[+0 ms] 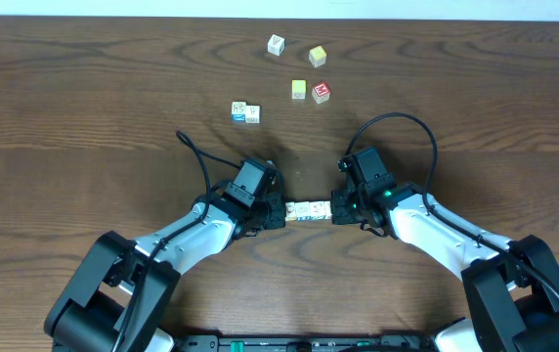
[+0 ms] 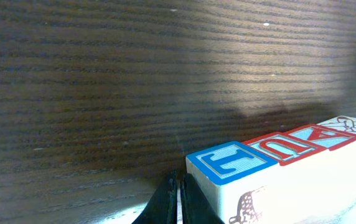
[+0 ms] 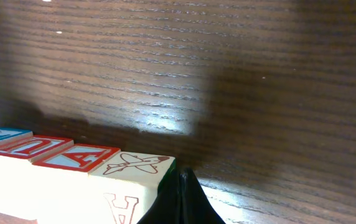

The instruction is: Lift 4 blocks

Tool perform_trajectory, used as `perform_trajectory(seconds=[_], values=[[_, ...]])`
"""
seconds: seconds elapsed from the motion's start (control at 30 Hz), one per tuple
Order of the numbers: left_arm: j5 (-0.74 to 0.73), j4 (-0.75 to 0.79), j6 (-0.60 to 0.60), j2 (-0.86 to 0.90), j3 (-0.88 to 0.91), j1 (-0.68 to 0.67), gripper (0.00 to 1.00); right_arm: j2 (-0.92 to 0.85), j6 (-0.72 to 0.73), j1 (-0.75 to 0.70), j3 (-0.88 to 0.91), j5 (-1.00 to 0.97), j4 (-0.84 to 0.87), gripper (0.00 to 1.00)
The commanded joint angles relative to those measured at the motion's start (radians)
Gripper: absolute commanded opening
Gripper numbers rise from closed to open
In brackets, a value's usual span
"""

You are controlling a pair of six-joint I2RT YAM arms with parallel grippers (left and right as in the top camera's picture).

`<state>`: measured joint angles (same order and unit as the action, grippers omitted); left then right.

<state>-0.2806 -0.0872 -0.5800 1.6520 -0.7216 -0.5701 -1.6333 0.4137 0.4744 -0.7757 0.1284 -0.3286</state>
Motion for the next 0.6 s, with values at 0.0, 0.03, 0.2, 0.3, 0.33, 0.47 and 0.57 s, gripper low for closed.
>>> perform_trajectory(seconds=[0.0,0.03,0.2,0.3,0.33,0.47,0.57], values=[[-0.121,0.021,-0.001,-0.031,-0.018,-0.025,0.07,0.027,0.02,0.053,-0.013,0.252,0.038,0.01],[-0.12,0.022,-0.001,-0.035,-0.018,-0.025,0.07,0.029,0.02,0.053,-0.013,0.251,0.038,0.01],[-0.12,0.022,-0.002,-0.053,-0.018,-0.025,0.07,0.05,0.02,0.053,-0.013,0.246,0.038,0.01],[-0.12,0.022,-0.002,-0.058,-0.018,-0.025,0.07,0.069,0.019,0.053,-0.013,0.239,0.037,0.01],[-0.12,0.022,-0.002,-0.06,-0.018,-0.025,0.07,0.071,0.02,0.053,-0.013,0.239,0.037,0.01],[-0.121,0.022,-0.002,-0.061,-0.023,-0.027,0.07,0.072,0.02,0.053,-0.013,0.239,0.031,0.01],[-0.12,0.022,-0.002,-0.061,-0.035,-0.037,0.07,0.072,0.02,0.053,-0.013,0.239,0.031,0.01]])
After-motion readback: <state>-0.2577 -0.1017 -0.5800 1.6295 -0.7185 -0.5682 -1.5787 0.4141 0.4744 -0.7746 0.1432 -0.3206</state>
